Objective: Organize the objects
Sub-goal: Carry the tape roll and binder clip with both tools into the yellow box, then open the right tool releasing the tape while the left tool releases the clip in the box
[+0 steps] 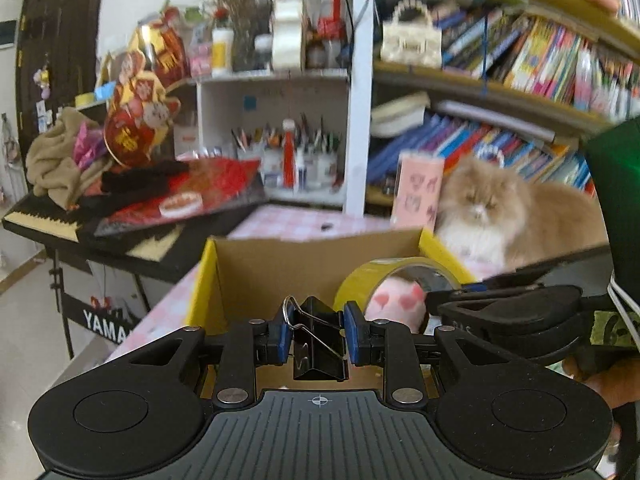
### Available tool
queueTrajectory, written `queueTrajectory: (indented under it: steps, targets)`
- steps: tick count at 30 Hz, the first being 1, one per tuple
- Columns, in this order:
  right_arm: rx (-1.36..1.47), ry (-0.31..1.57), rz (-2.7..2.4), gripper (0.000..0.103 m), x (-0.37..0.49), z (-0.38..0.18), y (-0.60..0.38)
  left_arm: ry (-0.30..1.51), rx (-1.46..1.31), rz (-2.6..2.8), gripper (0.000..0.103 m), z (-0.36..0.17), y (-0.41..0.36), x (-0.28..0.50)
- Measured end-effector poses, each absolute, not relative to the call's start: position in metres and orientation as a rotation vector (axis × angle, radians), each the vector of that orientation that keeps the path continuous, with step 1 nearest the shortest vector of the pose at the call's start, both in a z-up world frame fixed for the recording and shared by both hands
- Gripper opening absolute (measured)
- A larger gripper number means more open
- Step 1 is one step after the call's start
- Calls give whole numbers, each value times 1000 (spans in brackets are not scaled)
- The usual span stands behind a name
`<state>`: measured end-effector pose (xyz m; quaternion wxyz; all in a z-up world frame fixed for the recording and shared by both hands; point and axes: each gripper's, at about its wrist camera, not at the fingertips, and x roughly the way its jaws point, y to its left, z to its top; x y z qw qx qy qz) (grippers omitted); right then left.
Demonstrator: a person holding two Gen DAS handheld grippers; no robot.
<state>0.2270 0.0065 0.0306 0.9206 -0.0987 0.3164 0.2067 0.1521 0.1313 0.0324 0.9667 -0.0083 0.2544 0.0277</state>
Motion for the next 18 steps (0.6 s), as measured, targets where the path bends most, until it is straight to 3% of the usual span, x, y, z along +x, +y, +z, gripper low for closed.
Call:
queueTrajectory:
  steps: [18]
  targets:
    - [-473,794,587,11,253,-5,43,703,9,113,26,-11,137,186]
